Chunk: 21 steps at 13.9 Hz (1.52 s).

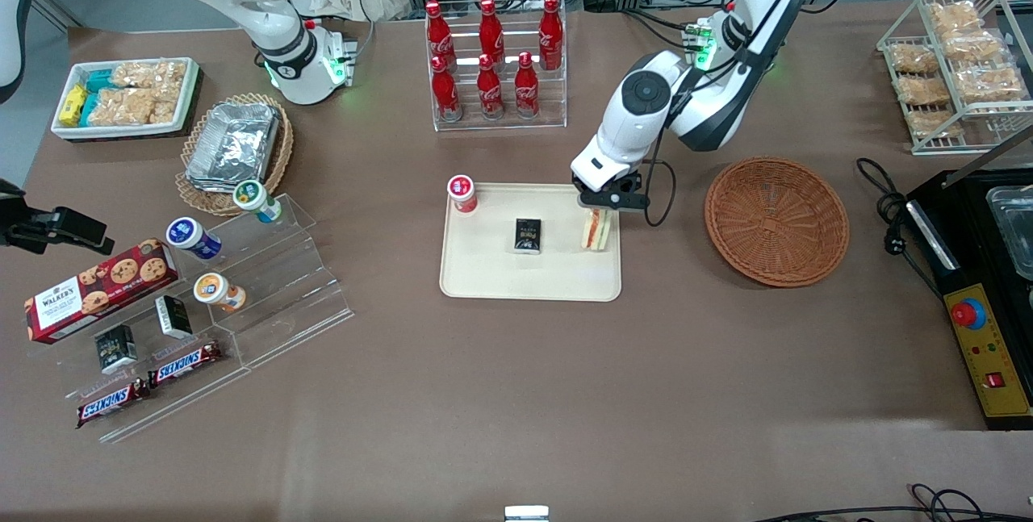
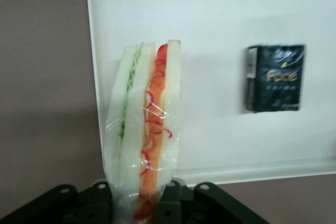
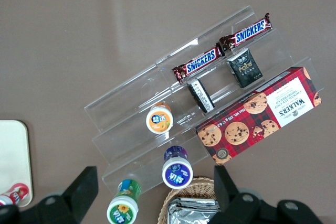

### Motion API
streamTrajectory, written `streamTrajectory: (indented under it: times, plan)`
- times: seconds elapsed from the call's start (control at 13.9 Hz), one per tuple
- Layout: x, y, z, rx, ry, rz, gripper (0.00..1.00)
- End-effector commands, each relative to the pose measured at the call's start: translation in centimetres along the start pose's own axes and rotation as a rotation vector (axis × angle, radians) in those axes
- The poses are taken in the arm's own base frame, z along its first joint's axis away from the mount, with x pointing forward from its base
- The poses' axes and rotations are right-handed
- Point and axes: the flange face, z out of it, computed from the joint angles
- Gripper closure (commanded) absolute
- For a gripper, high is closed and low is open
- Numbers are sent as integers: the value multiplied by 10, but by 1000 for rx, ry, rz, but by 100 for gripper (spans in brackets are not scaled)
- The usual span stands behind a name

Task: Place sandwich from basket to tray
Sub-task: 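Lower the sandwich onto the tray beside the black box and release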

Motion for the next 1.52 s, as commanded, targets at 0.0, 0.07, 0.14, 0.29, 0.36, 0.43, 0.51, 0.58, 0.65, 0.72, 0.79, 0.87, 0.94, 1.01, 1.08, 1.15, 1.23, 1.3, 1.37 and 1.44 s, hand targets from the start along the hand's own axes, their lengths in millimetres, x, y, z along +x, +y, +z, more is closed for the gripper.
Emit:
streamTrajectory:
  times: [0.0, 0.07, 0.14, 0.29, 0.36, 0.43, 0.51, 0.58, 0.65, 0.72, 0.79, 0.87, 0.94, 1.01, 1.08, 1.15, 1.23, 1.3, 1.37, 1.44]
  plan:
    - [2, -2, 5, 16, 8, 37, 100]
    - [2, -3, 8, 25, 6, 48, 100]
    - [3, -5, 11, 30, 5, 51, 100]
    - [5, -8, 14, 30, -1, 45, 100]
    - [9, -12, 17, 35, -3, 38, 100]
    - [12, -18, 19, 49, 5, 45, 100]
    - [13, -22, 23, 61, 5, 54, 100]
    - [13, -23, 26, 65, -1, 58, 100]
    - [13, -23, 29, 70, -2, 68, 74]
    - [13, -22, 35, 85, -2, 97, 19]
    - [14, -22, 38, 92, 3, 102, 0]
    - [15, -21, 40, 90, -1, 91, 0]
    - [19, -18, 39, 86, 5, 80, 0]
    - [26, -14, 39, 76, 8, 59, 0]
    - [35, -6, 38, 66, 14, 24, 0]
    - [42, 0, 30, 66, 24, -27, 0]
    - [48, 4, 17, 89, 20, -73, 0]
    - [57, 7, -4, 136, 3, -92, 0]
    - [69, 9, -27, 187, -32, -103, 0]
    - [83, 12, -52, 228, -58, -115, 0]
